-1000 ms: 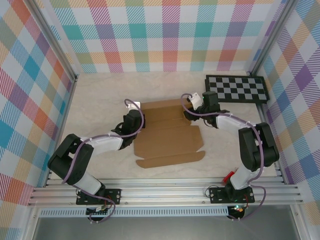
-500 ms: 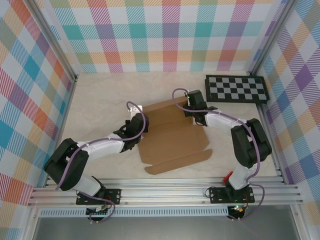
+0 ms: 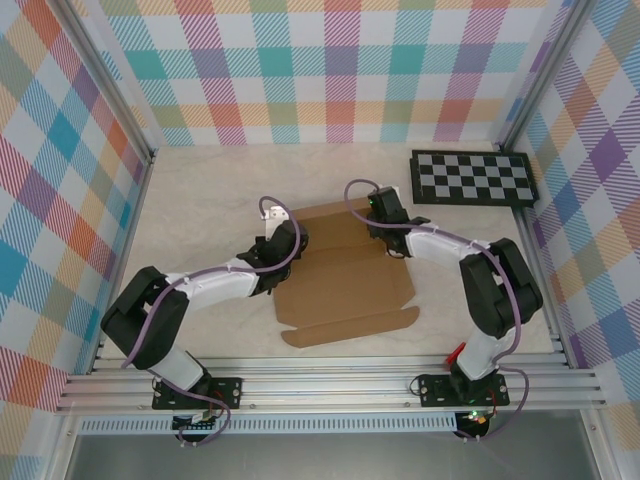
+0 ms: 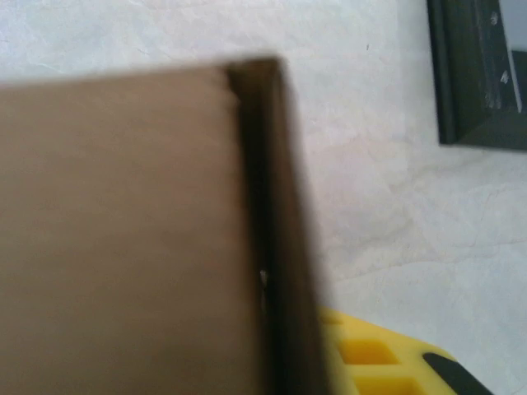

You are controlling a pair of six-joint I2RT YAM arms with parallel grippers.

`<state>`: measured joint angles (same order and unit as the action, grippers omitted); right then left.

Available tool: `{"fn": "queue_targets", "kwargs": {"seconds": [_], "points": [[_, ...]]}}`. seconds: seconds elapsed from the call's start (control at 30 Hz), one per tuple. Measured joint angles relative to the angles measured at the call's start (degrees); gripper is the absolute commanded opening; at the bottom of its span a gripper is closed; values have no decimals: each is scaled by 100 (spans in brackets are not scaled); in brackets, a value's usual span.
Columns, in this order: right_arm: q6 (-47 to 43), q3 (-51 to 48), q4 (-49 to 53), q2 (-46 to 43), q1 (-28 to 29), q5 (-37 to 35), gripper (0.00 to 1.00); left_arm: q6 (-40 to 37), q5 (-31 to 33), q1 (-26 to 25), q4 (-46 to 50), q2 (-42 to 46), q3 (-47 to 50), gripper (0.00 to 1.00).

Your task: Fold the paper box

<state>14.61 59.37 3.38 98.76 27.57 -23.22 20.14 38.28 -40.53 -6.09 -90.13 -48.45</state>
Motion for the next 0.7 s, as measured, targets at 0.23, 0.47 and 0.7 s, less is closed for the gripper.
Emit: {"fn": "queue_targets", "kwargs": {"seconds": [0.23, 0.47, 0.7], "points": [[-109, -544, -485, -284, -474, 1318, 49, -24, 81, 0, -26, -153, -122, 0], [-199, -826, -472, -422, -610, 2015, 47, -42, 129, 0, -76, -199, -138, 0], [-225, -914, -400, -522, -621, 2026, 20, -44, 120, 11, -111, -208, -142, 0]]}}
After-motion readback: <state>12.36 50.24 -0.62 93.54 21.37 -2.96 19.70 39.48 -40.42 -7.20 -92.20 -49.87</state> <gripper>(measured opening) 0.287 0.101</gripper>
